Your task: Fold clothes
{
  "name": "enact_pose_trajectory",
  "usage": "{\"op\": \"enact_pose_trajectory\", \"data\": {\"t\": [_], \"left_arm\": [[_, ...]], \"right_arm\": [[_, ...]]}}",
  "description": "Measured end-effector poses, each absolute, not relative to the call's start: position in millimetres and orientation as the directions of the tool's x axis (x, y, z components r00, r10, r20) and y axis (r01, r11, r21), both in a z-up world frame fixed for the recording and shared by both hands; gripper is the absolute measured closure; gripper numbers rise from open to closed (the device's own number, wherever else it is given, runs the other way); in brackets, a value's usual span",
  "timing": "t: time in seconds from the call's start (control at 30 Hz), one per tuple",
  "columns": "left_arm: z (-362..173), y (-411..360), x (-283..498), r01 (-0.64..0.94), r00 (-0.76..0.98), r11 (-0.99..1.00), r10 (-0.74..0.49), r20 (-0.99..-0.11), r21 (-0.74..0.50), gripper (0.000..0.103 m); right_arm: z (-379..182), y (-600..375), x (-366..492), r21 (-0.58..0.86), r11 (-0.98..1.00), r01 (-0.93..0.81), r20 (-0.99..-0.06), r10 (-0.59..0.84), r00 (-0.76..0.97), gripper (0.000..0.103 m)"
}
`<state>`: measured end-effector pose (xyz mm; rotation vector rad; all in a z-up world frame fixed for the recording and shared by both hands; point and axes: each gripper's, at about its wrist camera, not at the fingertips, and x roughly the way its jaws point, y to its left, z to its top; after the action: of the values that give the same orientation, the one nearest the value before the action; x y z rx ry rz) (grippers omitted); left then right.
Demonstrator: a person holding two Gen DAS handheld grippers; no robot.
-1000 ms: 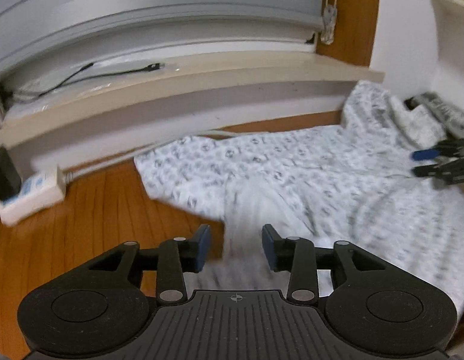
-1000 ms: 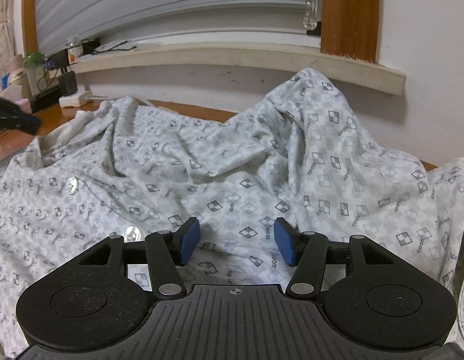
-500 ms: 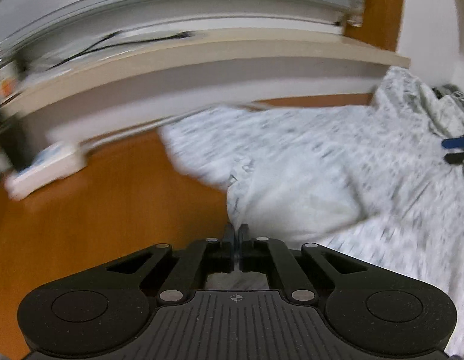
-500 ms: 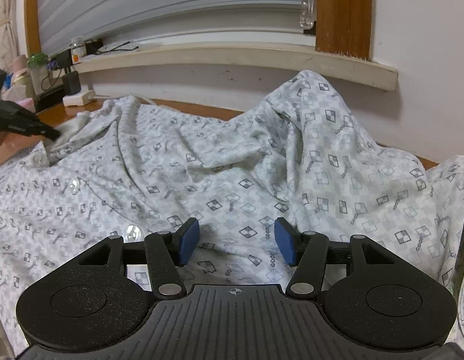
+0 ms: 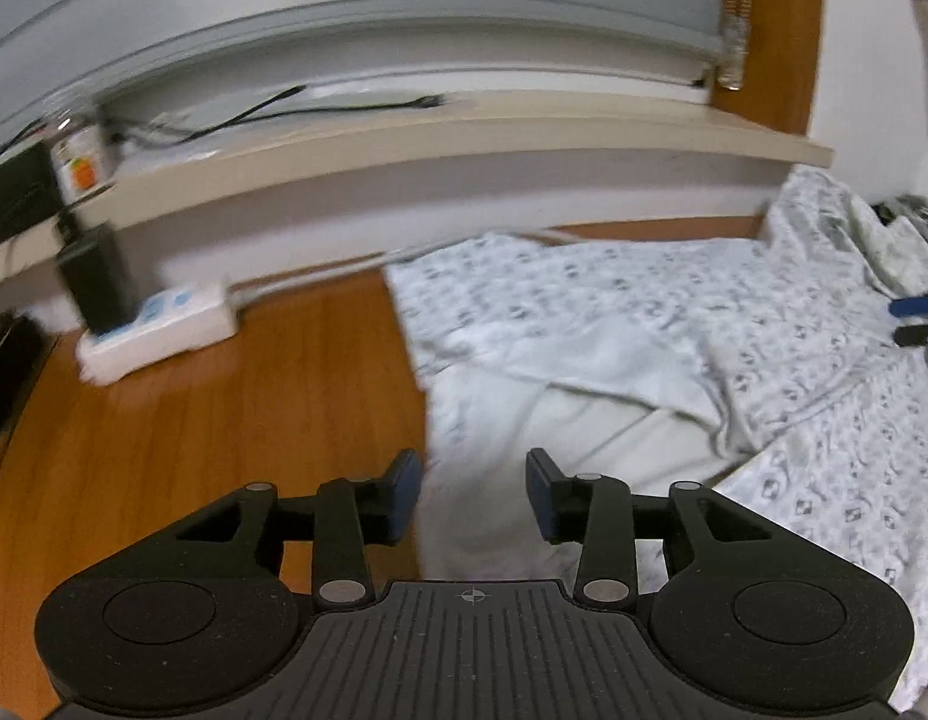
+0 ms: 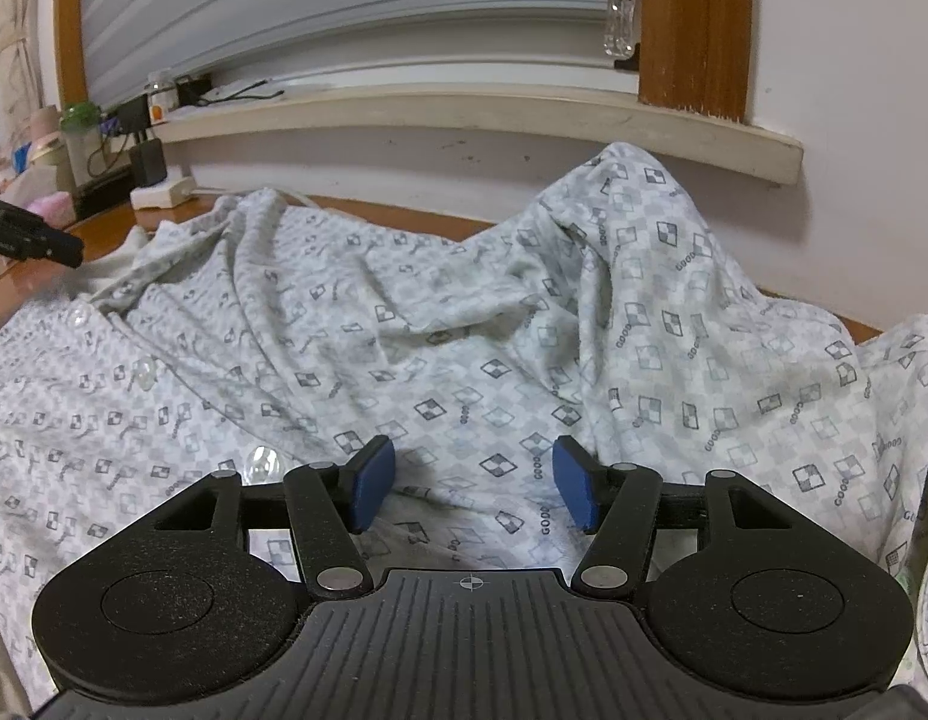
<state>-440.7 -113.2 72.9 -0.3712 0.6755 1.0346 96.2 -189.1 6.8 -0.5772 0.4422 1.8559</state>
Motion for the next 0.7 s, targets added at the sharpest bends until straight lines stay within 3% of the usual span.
{"op": "enact_pose_trajectory", "data": {"t": [0.2, 0.23, 0.27, 0.33, 0.7], "left_arm": [[67, -86, -408, -0.878, 0.350, 0.479, 0.669, -0.655, 0.020, 0.061], [65, -83, -402, -0.872, 0.344, 0.488, 0.665, -0.663, 0.036, 0.066], [63, -79, -397, -0.867, 0.338, 0.496, 0.659, -0.672, 0.051, 0.078], [56, -72, -394, -0.865, 0.312, 0.496, 0.643, -0.700, 0.070, 0.087], [59, -71, -447, -0.915, 0.254, 0.400, 0.665, -0.702, 0.047, 0.088]], "right_arm": [[7, -189, 97, 0.033, -0.342, -0.939, -0.582, 0.757, -0.296, 0.044], [7, -189, 96, 0.030, -0.342, -0.939, -0.582, 0.758, -0.294, 0.044], [7, -189, 96, 0.027, -0.341, -0.940, -0.582, 0.759, -0.292, 0.044], [7, -189, 95, 0.023, -0.340, -0.940, -0.582, 0.760, -0.289, 0.043], [7, -190, 95, 0.020, -0.342, -0.939, -0.584, 0.759, -0.289, 0.039]]}}
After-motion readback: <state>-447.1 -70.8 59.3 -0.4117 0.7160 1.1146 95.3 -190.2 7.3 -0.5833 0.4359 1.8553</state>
